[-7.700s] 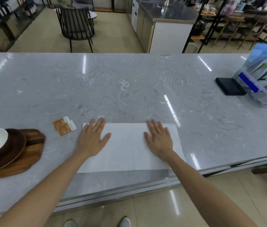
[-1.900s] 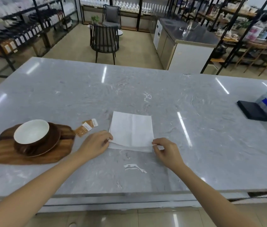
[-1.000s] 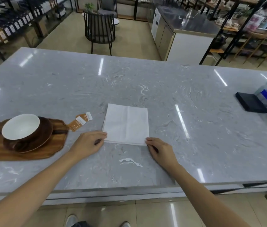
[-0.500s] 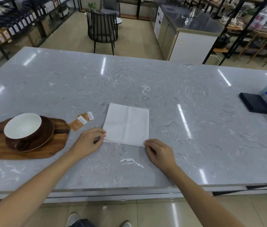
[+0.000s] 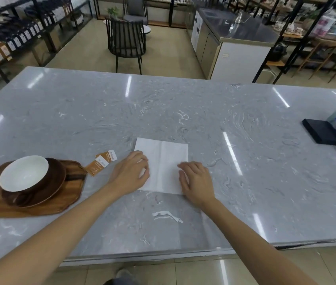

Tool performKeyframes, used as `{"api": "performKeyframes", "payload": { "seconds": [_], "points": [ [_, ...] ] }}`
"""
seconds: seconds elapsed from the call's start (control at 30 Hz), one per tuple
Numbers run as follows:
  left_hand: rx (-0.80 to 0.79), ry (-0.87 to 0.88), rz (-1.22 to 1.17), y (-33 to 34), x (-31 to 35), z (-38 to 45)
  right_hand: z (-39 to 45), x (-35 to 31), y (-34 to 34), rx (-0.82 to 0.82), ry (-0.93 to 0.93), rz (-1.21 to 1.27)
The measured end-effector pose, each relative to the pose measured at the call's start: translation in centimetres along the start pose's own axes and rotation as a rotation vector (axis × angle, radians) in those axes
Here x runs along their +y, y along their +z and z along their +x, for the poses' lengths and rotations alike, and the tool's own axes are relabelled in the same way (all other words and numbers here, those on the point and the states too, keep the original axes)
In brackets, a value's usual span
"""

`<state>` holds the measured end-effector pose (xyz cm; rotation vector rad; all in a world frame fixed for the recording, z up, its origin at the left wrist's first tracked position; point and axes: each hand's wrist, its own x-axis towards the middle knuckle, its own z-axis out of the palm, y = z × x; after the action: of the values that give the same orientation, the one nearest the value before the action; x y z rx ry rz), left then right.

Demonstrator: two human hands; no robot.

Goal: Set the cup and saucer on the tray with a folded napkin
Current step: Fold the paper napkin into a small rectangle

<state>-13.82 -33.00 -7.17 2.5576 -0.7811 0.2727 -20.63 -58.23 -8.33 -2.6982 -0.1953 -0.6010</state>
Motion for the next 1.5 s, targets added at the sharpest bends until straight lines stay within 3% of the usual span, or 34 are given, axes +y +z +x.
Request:
{"api": "performKeyframes", "payload": {
  "seconds": [0.13, 0.27, 0.57, 0.83, 1.07, 1.37, 1.5],
  "points": [
    [-0.232, -0.008, 0.092, 3.3, 1.0, 4.5, 4.3, -0.9, 3.5, -0.273, 0.107, -0.044],
    [-0.37, -0.076, 0.17, 5.1, -0.8, 6.1, 5.0, 0.2, 5.8, -0.418, 0.211, -0.097],
    [-0.307, -0.193, 0.174, 5.3, -3.2, 6.7, 5.4, 1.6, 6.2, -0.408, 0.328, -0.152],
    [-0.383, -0.264, 0.203, 4.6, -4.9, 7.4, 6.5, 1.9, 5.9, -0.394, 0.414, -0.138],
    [-0.434, -0.298, 0.19, 3.8, -4.1, 5.9, 8.2, 4.1, 5.3, -0.469, 0.282, -0.189],
    [-0.449, -0.444, 0.33, 1.7, 0.8, -0.9, 13.0, 7.8, 5.0, -0.654, -0.195, -0.169],
    [-0.379, -0.453, 0.378, 0.0, 2.1, 0.4, 13.2, 6.8, 4.3, -0.579, -0.074, -0.114]
  ]
}}
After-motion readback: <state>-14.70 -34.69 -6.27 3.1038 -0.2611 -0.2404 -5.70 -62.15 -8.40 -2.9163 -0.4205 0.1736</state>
